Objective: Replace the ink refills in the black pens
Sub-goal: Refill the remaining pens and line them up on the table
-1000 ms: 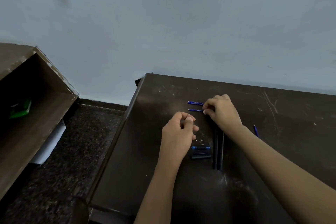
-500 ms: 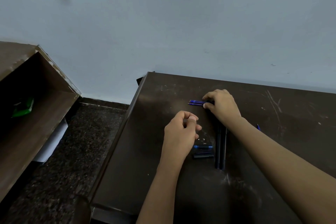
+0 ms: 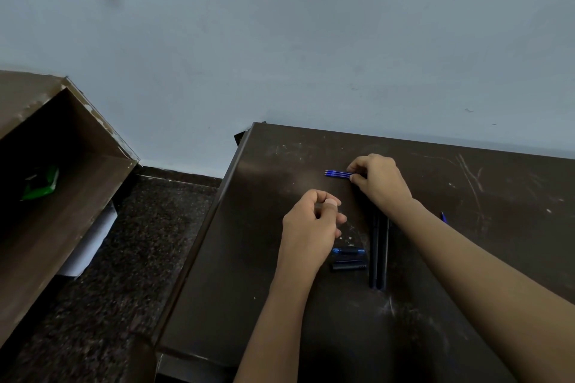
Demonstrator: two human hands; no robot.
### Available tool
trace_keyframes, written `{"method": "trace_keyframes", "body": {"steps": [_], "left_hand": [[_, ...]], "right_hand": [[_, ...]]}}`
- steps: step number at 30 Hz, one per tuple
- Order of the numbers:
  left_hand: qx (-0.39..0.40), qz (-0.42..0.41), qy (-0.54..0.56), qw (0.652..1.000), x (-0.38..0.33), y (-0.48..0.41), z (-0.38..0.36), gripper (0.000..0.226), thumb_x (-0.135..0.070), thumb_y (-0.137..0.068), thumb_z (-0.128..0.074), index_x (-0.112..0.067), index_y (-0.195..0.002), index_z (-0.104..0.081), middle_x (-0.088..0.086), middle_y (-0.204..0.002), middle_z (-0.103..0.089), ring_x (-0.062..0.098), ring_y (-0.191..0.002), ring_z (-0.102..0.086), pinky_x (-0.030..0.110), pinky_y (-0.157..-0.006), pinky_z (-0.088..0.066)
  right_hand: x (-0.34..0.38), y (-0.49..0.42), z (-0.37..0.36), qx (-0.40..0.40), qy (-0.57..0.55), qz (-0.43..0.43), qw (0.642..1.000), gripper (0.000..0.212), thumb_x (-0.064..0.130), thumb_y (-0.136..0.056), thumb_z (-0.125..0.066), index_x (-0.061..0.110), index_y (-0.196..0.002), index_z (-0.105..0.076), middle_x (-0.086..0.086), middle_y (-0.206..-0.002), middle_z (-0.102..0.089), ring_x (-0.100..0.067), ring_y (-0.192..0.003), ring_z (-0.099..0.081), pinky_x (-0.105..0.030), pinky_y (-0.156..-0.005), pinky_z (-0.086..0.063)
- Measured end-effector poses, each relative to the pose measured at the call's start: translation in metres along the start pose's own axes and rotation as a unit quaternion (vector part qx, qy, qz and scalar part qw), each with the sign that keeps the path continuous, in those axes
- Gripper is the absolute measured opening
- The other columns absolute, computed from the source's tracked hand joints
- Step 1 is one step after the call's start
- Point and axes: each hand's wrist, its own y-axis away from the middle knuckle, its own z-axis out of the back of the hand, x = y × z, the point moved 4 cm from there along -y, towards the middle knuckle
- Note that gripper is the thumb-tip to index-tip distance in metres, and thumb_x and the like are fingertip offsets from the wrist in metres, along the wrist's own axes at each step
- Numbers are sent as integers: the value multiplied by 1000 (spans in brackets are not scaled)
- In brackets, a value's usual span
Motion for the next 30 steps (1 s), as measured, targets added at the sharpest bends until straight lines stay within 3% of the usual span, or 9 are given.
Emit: {"method": "trace_keyframes", "body": {"steps": [6,11,16,19,22,25,30], "left_hand": [[-2,-3,-8,1000,0,-1,-1,14,-23,-97,-46,-21,-97,-60,0,-87,-69,4,-64,-57,17,-63,-47],[-1,-9,-3,1000,-2,2,-7,16,-23,-97,-46,-19,-101,-61,0,-86,-69,2,-63,-57,15,-61,-45],[-7,9,-4,1000,-3,2,-14,20,-13,-95,-45,-17,-105,-61,-1,-89,-67,3,-65,-56,16,-61,-44],[-7,33,5,999,-1,0,-16,21,-10,-94,-46,-16,-109,-60,0,-92,-68,4,-69,-58,22,-70,-50],[-9,32,5,999,0,0,-17,20,-11,-95,-46,-14,-111,-58,1,-94,-68,6,-73,-59,28,-82,-54],[-11,22,-9,1000,1,1,-18,17,-13,-96,-47,-14,-111,-54,2,-97,-68,5,-73,-59,26,-77,-51],[2,13,-34,999,2,1,-19,15,-15,-96,-48,-13,-110,-54,1,-96,-67,5,-73,-60,25,-74,-49]], "right_hand": [[2,2,5,1,18,7,1000,24,18,-88,-63,17,-111,-66,-6,-111,-64,-24,-102,-58,-43,-91,-50],[7,30,15,-85,18,10,996,26,20,-88,-60,16,-114,-64,-6,-112,-63,-25,-107,-50,-40,-91,-45],[0,75,23,-137,-25,-50,989,23,15,-87,-58,14,-109,-63,-8,-110,-62,-26,-104,-52,-42,-89,-47],[-18,103,36,-164,-24,-127,978,24,10,-86,-57,6,-109,-61,-17,-107,-59,-35,-101,-52,-49,-85,-48],[-40,125,49,-116,27,-244,963,33,16,-86,-61,0,-114,-53,-23,-115,-52,-41,-104,-51,-52,-84,-49],[-56,140,56,-40,52,-335,940,44,24,-86,-65,-3,-114,-46,-23,-117,-49,-42,-106,-52,-47,-81,-48],[-60,145,56,46,16,-372,927,21,19,-86,-64,3,-93,-52,-16,-96,-56,-37,-91,-59,-37,-69,-47]]}}
